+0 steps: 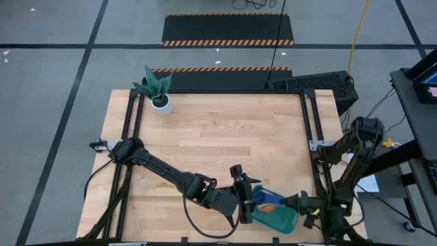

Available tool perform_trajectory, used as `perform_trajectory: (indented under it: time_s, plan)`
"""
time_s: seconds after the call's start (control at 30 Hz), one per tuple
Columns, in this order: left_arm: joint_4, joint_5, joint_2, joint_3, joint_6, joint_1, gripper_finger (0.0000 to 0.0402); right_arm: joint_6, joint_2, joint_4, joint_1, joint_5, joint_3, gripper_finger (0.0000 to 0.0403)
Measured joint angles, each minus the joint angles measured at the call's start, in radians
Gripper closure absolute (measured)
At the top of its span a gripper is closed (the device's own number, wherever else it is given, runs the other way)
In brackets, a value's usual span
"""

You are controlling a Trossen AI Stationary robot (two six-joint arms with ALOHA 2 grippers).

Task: Nest measuring cups in basket
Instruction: Put the stacked measuring cups into the blue bin

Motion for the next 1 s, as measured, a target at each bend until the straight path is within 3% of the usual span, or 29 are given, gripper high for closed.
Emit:
perform_trajectory:
  time_s: [0.6,1.0]
  plan:
    - [-0.006,-0.005,0.000,0.000,0.003,0.000,0.0135,-0.054,0.040,0.033,-0.112,-0.075,0.001,0.0326]
    - [-0.022,-0.005,0.000,0.000,-0.003,0.000,0.0135,-0.037,0.041,0.030,-0.114,-0.112,0.000,0.0271]
